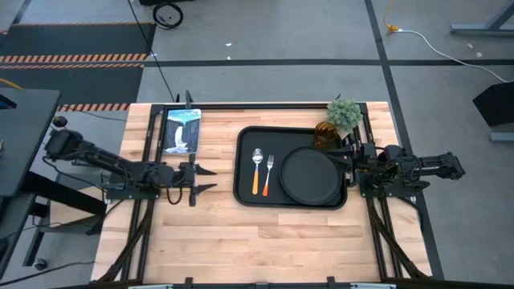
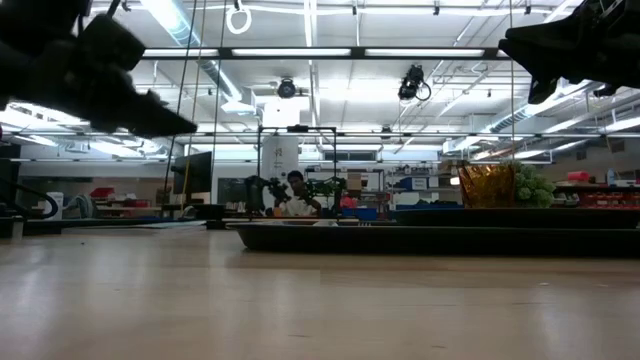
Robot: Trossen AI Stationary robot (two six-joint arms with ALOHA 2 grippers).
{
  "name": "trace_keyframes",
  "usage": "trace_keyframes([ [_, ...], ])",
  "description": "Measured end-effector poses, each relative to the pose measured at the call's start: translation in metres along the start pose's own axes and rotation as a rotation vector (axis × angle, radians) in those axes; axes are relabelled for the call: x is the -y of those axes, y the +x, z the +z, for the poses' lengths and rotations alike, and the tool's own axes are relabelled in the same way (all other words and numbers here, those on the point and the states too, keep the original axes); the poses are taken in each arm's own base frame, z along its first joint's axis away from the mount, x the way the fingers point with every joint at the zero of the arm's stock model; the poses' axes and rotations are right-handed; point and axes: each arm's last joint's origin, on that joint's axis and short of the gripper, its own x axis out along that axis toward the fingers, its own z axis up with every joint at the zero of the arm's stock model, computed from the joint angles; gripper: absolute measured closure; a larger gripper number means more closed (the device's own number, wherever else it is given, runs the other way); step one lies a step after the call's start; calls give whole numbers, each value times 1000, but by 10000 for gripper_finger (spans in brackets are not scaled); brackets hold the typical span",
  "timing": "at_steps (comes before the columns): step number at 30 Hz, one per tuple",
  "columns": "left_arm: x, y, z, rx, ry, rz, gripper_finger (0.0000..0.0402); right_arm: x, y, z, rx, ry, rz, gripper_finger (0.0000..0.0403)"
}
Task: Pick and place plate/cup/fork/spoon on tray
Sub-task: Return to Home Position
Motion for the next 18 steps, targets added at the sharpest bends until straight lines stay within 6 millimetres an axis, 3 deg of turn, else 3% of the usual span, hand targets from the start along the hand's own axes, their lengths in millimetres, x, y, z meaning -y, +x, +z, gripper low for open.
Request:
trace_keyframes([
  [5,-8,-10,-14,16,-104,22,209,0,0,0,0,0,0,315],
  [18,-14,-27,-16,-12,-100,1,209,0,0,0,0,0,0,315],
])
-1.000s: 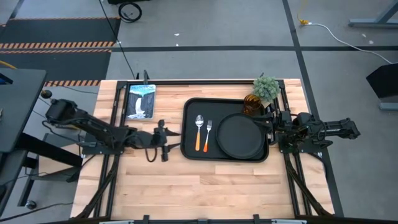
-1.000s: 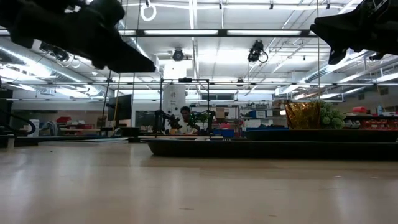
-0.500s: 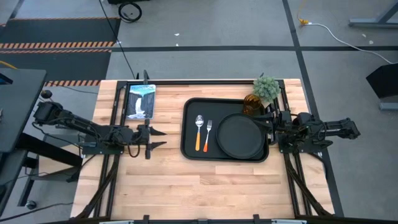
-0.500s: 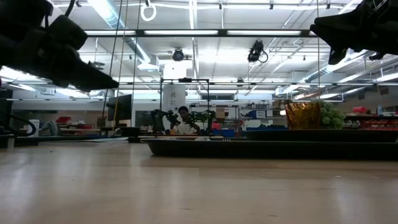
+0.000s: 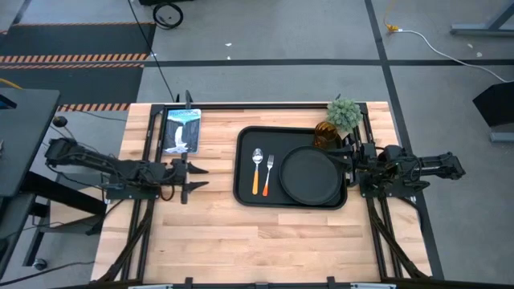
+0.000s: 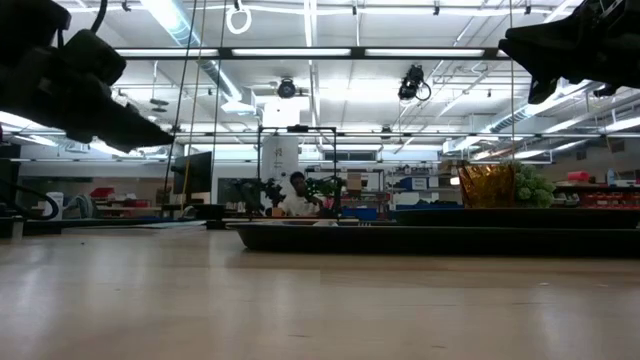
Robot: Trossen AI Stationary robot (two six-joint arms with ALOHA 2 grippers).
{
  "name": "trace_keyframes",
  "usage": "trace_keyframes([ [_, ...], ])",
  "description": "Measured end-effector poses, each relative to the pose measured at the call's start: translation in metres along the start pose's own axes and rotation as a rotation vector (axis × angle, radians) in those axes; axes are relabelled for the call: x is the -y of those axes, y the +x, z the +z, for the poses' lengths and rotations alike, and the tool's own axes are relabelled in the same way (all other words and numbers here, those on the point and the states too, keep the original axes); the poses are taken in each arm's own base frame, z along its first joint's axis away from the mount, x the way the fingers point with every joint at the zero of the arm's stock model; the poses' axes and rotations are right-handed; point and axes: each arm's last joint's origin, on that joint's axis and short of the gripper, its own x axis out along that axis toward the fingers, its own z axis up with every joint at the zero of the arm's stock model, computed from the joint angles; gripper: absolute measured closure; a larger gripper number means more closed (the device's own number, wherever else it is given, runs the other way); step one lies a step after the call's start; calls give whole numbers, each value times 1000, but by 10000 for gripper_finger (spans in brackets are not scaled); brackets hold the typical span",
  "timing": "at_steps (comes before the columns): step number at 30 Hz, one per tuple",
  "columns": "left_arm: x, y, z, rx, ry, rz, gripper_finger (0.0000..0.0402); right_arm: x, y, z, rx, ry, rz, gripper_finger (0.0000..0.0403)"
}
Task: Pick and place plate/cup/fork/spoon on tray
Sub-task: Return to Home Position
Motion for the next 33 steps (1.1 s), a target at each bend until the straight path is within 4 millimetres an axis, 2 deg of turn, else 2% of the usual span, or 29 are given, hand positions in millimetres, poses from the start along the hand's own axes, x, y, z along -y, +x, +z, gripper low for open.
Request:
trace_keyframes([
  [4,-3,-5,-6,-51,19,6,209,0,0,0,0,0,0,315],
  [19,-18,-11,4,49,189,15,209,0,0,0,0,0,0,315],
  [27,-30,-13,8,85,167,72,209,0,0,0,-1,0,0,315],
  [33,-35,-21,18,214,139,157,209,0,0,0,0,0,0,315],
])
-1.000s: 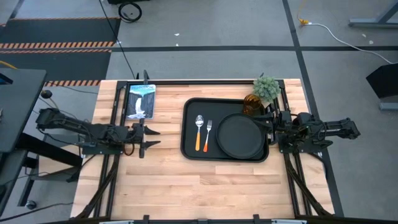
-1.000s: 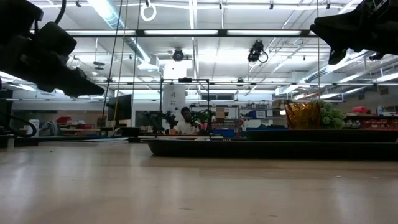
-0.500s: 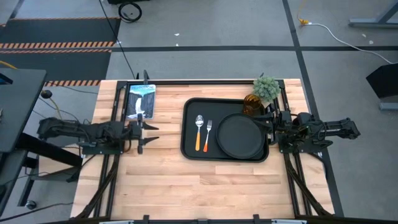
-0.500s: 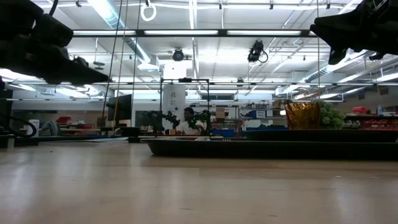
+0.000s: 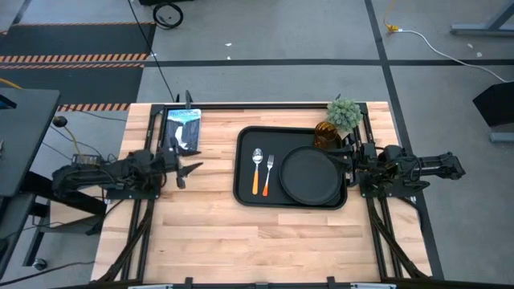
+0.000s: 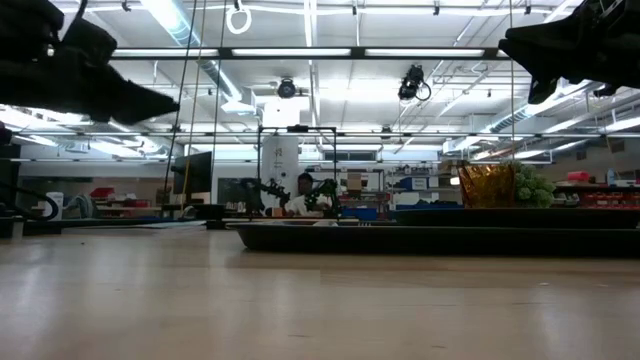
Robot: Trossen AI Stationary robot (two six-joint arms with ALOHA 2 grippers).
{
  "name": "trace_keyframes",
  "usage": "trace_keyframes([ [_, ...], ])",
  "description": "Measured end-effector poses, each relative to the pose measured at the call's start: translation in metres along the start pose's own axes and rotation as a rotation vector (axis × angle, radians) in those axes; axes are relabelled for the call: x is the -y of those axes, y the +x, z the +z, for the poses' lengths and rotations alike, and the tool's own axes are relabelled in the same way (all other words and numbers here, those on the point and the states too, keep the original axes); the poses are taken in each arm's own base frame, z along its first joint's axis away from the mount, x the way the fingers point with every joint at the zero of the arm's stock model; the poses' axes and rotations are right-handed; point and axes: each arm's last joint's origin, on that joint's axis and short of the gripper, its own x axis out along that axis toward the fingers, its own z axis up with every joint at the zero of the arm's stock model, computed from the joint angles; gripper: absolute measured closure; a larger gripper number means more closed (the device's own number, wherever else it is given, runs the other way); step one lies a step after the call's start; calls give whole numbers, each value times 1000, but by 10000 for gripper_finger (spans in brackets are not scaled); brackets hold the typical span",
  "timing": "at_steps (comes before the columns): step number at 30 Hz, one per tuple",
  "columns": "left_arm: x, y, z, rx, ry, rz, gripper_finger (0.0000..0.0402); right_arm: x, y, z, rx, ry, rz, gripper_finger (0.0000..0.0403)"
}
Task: Pick and place plate/cup/fork/spoon on tray
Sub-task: Return to Home Position
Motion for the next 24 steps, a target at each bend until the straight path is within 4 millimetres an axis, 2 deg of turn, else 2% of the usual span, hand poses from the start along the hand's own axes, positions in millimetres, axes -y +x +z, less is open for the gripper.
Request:
trace_keyframes([
  [8,-3,-6,13,150,-27,20,209,0,0,0,0,0,0,315],
  [24,-3,-6,14,161,-29,19,209,0,0,0,0,0,0,315],
])
